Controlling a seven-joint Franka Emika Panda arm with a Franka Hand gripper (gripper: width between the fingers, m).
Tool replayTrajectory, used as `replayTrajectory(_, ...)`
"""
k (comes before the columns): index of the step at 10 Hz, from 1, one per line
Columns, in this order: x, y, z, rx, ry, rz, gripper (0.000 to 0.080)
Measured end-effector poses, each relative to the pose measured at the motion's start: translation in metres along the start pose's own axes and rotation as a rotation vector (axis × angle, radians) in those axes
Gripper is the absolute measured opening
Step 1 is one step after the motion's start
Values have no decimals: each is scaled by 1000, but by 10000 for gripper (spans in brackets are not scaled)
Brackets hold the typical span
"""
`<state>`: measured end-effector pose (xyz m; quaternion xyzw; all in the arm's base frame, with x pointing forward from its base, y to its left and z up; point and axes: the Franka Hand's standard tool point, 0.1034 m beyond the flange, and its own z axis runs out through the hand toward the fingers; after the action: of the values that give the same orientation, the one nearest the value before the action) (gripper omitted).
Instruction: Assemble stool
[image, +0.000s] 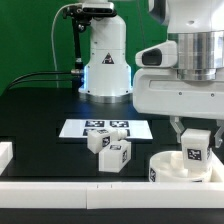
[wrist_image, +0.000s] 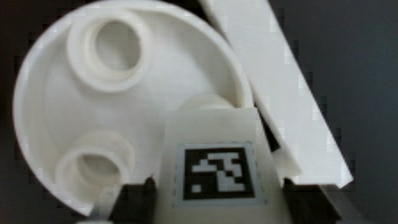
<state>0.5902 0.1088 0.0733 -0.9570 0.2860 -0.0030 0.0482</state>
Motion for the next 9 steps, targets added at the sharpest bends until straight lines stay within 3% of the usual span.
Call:
replayTrajectory(4, -8, -11, 1, 28, -5, 779, 334)
replayTrajectory(7, -10, -10, 3, 30, -15, 880, 334)
replayTrajectory(8, -10, -10, 3, 30, -14, 861, 406)
replayTrajectory(9, -10, -10, 3, 30, -14, 810, 577)
